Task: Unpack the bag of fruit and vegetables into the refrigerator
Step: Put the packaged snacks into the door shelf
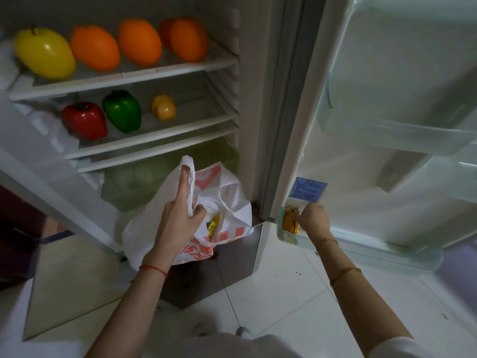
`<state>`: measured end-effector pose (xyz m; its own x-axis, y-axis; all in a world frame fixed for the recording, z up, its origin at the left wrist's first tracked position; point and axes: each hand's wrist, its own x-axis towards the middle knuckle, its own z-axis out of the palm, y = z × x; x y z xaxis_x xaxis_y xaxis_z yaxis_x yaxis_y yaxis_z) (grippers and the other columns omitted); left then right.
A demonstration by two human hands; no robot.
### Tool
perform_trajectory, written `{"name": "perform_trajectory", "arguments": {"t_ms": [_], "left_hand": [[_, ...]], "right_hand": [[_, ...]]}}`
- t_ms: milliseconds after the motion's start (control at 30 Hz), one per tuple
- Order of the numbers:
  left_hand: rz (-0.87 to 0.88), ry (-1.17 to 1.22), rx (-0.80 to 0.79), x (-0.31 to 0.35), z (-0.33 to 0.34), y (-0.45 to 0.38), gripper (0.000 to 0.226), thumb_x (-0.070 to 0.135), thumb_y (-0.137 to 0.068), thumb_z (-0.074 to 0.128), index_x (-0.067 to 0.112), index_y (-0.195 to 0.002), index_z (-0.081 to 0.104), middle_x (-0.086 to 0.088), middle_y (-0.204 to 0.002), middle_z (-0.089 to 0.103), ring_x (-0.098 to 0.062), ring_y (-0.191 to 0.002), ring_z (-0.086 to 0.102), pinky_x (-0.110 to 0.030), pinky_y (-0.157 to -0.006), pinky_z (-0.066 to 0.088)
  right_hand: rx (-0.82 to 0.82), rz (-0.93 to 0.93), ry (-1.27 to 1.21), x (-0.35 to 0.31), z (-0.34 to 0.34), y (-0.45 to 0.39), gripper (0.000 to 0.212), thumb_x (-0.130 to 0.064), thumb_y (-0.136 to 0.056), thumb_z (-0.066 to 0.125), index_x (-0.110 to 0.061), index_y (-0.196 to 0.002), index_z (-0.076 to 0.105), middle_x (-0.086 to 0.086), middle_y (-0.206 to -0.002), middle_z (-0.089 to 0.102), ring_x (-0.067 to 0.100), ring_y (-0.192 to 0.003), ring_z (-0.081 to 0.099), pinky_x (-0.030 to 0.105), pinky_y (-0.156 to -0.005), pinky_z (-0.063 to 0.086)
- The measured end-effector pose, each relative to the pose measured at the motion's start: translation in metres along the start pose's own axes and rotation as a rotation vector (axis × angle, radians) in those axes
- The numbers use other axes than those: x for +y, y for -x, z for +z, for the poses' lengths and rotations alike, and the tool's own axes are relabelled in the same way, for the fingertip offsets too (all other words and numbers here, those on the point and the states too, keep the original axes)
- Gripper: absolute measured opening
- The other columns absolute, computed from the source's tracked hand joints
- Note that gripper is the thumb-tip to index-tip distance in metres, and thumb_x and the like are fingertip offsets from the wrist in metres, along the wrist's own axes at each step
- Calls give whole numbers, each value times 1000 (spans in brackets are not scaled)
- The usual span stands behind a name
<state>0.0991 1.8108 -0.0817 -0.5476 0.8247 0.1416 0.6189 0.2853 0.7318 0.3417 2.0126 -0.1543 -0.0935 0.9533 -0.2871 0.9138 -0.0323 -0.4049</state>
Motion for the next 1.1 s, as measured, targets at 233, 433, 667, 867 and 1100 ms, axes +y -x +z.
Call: {"name": "perform_trajectory", "arguments": {"t_ms": [233, 433, 667, 867, 1100], "left_hand": [[-34, -6, 56, -13, -10, 9, 97, 15, -91, 62, 46, -152, -7, -11, -73, 56, -22, -57, 58, -25, -47, 47], [-70, -33, 74, -29, -24, 17, 100, 16, -90, 62, 51, -149, -10, -12, -72, 58, -23, -56, 59, -39, -48, 52], [-90, -17, 21, -51, -37, 25, 98, 21, -91, 60, 50, -149, -14, -8, -83, 59, -18, -65, 60, -27, -55, 48], [-132, 67, -23, -58, -47, 28, 99, 21, -93, 57, 65, -139, -19, 6, -74, 44, -10, -62, 52, -23, -57, 41], [-193, 48, -20, -65, -50, 24, 90, 21, -90, 55, 63, -140, -8, -7, -73, 58, -21, -64, 60, -42, -63, 53]], "right_hand": [[-53, -344, 23, -64, -25, 51, 32, -26, -85, 65, -5, -61, 62, 11, -60, 60, 25, -62, 54, 30, -60, 40], [-239, -766, 2, -128, 28, 72, 15, -24, -89, 65, -12, -95, 72, 5, -94, 74, 23, -89, 67, 30, -81, 51], [-400, -925, 361, -164, 117, 41, 34, -11, -92, 54, -14, -126, 60, 10, -128, 59, 27, -120, 53, 32, -102, 40], [-377, -1093, 599, -158, 155, 16, 33, -14, -97, 51, -6, -129, 56, 18, -130, 58, 36, -121, 54, 40, -105, 39], [-262, -1191, 763, -142, 202, -19, 32, -11, -56, 86, -8, -84, 73, 10, -76, 69, 25, -63, 67, 32, -58, 56]]}}
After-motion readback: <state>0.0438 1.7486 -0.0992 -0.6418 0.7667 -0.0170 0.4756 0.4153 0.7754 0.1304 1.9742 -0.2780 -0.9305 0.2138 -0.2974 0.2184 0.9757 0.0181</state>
